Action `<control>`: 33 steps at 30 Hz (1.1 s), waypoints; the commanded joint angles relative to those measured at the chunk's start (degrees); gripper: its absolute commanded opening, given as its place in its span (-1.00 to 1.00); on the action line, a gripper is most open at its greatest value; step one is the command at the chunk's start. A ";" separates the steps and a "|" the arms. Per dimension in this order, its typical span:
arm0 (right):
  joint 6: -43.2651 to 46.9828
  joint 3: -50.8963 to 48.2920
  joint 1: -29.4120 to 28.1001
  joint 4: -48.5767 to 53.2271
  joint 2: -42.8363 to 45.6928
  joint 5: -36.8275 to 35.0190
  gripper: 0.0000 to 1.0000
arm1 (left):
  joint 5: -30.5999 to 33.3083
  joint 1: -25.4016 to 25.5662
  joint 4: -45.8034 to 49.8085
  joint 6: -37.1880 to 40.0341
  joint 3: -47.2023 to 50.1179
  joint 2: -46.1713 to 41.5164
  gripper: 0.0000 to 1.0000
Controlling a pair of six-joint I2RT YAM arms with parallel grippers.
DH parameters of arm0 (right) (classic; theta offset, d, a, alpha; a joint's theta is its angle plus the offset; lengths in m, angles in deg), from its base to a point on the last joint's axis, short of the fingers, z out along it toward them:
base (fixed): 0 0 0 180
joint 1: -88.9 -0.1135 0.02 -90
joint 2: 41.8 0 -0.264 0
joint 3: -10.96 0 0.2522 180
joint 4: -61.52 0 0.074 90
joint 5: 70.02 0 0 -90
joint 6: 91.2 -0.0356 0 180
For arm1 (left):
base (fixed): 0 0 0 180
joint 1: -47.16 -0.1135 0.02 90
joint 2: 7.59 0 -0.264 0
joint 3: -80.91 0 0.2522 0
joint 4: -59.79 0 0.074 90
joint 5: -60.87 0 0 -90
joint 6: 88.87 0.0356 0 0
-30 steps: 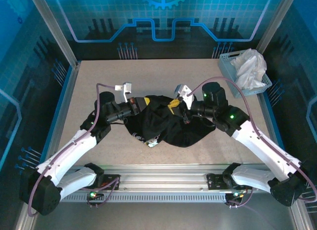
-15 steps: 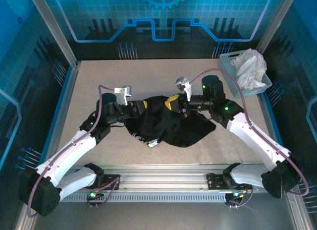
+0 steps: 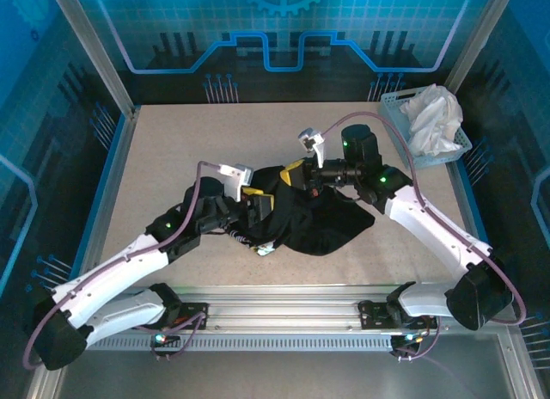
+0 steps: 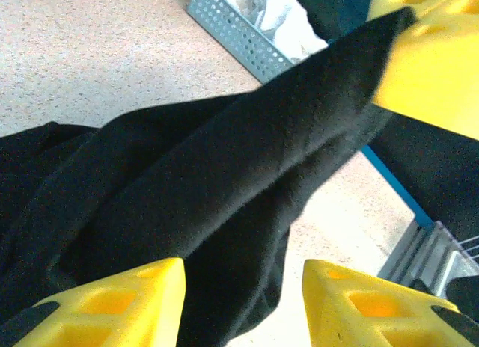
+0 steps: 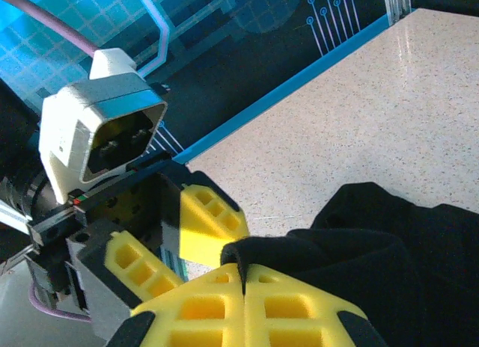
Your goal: Fold the inside-out t-shirt
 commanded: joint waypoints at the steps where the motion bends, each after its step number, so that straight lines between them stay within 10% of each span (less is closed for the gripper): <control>1: -0.39 1.61 -0.36 -1.03 0.51 2.18 -1.00 | 5.73 0.27 0.00 3.32 -3.57 3.59 -0.09; 18: 5.86 1.89 0.94 4.33 1.65 4.73 -1.00 | 6.39 -2.18 -0.41 9.53 -7.74 14.72 0.18; 22: 5.06 2.75 2.96 7.76 1.36 -1.91 -1.00 | -6.44 -4.96 -2.34 5.10 -8.28 15.38 -0.57; 24: 3.81 4.36 3.28 12.56 0.50 -16.19 -1.00 | -16.67 -7.81 -5.78 -1.26 -6.82 13.31 -1.00; 28: 5.25 10.49 0.62 18.33 -5.75 -36.23 -0.85 | -33.40 -13.82 -21.38 -20.86 -0.64 9.97 -1.00; 33: 7.06 11.53 -0.82 19.57 -6.65 -39.84 -0.44 | -32.38 -15.67 -22.67 -27.67 1.19 6.96 -1.00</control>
